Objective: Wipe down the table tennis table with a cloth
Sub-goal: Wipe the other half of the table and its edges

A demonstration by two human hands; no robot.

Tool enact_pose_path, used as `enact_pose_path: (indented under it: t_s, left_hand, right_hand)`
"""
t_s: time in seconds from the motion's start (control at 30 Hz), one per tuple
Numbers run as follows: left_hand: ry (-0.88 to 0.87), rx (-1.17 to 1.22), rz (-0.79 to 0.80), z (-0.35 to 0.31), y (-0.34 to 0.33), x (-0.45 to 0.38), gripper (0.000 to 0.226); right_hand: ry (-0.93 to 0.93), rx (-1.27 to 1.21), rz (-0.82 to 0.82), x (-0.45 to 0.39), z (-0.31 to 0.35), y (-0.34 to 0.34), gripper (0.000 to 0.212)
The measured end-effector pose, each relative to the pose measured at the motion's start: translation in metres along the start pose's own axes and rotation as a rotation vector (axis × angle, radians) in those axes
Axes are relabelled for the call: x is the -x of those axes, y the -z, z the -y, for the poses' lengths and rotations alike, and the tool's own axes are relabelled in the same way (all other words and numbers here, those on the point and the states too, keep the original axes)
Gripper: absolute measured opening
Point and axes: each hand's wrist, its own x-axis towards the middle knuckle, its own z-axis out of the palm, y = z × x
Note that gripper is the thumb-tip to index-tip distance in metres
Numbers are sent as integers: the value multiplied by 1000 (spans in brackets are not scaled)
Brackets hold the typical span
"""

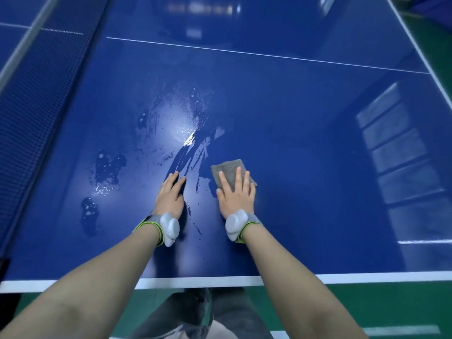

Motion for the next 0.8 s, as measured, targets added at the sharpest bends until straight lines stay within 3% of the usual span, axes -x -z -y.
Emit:
enact_pose_path:
  t_s: [0.1,0.2,0.33,0.43,0.53,0.63,0.73,0.8]
  left_hand:
    - [-7,-16,-1,5,1,2,54]
    - [-16,-24,10,7,0,8,54]
    - [-20,-27,21,13,3,19,53]
    - [-26,-37,19,19,3,27,53]
    - [-23,-37,15,21,2,35,53]
    - [-30,-53,2,23,1,41,53]
    - [-38,-55,-5,25,-1,45,53]
    - [-44,-69,8,27,-2,49,54]
  right_hand:
    - [130,-35,29,23,23,-9,64]
    - [162,3,60,32,21,-9,52]
    - [242,54,-56,29,-18,-2,43]
    - [7,-8,-63,35,-34,-4,47]
    - [-78,-69,-65,43,-17,-9,49]
    - [24,-76,-53,58,9,-22,48]
    - [183,-85,-23,80,24,-32,69]
    - [263,-40,-50,85,16,-34,66]
